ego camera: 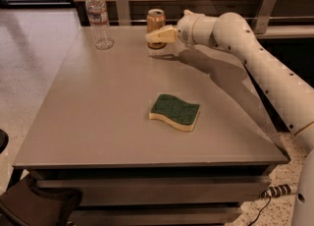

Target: Move orange can near sponge

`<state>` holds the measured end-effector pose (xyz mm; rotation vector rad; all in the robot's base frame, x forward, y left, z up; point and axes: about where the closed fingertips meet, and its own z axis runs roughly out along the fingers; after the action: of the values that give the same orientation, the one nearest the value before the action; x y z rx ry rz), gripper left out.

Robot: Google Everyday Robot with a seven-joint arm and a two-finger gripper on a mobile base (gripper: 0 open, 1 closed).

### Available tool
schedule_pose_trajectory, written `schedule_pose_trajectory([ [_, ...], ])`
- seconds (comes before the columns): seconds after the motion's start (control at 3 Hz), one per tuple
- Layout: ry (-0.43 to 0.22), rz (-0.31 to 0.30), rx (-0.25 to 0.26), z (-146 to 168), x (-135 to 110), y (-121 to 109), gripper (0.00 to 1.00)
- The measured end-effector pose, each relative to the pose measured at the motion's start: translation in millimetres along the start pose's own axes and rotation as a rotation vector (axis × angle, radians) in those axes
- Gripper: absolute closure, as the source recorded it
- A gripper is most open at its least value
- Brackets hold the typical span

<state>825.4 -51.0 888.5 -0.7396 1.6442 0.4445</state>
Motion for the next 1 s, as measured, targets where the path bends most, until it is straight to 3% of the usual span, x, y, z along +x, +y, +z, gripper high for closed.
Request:
schedule_pose_trajectory([
  [0.33,-0.025,0.013,-0.014,8.1,-3.0,-0.5,0.2],
  [0.67,-0.041,0.01,-0.026,15.0,-6.9,1.9,0.51],
  [1.0,-0.039,0.011,-0.028,16.2,-6.1,3.7,0.74],
])
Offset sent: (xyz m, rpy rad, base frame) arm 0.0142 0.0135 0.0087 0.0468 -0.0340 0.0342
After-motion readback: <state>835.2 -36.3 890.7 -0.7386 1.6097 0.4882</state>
